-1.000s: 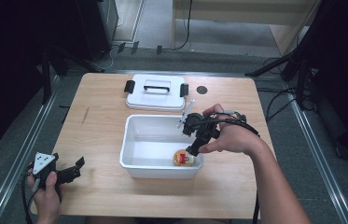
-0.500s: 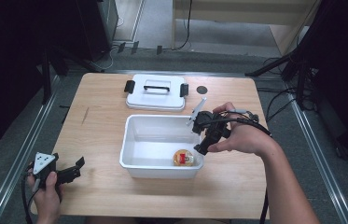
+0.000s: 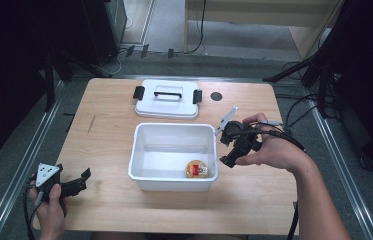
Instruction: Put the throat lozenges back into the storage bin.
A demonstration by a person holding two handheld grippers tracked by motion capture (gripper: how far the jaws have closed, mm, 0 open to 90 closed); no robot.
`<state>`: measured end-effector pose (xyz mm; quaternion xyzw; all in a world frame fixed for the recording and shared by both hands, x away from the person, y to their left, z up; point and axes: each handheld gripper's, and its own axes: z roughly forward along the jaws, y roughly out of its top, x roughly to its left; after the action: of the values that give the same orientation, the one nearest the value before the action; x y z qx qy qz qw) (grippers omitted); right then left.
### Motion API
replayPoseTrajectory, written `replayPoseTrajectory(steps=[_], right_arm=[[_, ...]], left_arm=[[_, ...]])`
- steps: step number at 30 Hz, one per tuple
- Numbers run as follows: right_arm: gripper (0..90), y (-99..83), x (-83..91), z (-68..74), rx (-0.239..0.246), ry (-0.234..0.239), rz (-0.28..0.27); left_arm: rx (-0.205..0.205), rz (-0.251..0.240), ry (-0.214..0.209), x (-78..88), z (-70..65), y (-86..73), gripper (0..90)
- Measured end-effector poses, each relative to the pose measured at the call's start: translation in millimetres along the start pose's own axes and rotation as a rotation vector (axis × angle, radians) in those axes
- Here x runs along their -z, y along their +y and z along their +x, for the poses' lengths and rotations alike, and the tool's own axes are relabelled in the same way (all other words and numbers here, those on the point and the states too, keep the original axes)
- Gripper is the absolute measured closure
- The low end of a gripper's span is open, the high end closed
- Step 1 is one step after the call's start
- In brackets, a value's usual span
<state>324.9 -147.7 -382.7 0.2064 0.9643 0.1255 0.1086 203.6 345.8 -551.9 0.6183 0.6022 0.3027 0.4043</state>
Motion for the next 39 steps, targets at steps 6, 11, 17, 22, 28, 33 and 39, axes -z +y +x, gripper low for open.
replayPoseTrajectory(steps=[6,11,17,22,28,33,39], right_arm=[[20.7,-17.1,-5.8,-5.6,-0.05,0.003,-0.005],[19.8,-33.3,-11.4,-10.3,-0.099,0.001,-0.014],[17.8,-54.0,-17.2,-15.0,-0.18,-0.013,-0.029],[13.6,-72.8,-21.7,-19.7,-0.269,-0.042,-0.049],[12.8,-95.4,-25.9,-24.8,-0.36,-0.09,-0.096],[12.5,-113.5,-28.0,-26.2,-0.443,-0.12,-0.144],[9.5,-139.0,-34.5,-25.2,-0.538,-0.141,-0.2]], left_arm=[[-0.001,0.002,-0.001,0.1,0.3,0.0,0.0],[-0.003,0.003,0.0,0.2,0.4,0.0,0.0],[-0.003,0.002,0.001,0.1,0.0,0.0,0.0],[-0.006,0.002,0.001,0.2,-0.1,0.0,0.0],[-0.006,0.002,0.002,0.2,-0.2,-0.1,0.0],[-0.004,-0.001,0.003,0.2,-0.3,-0.2,0.0],[-0.006,0.0,0.002,0.4,-0.4,-0.2,0.0]])
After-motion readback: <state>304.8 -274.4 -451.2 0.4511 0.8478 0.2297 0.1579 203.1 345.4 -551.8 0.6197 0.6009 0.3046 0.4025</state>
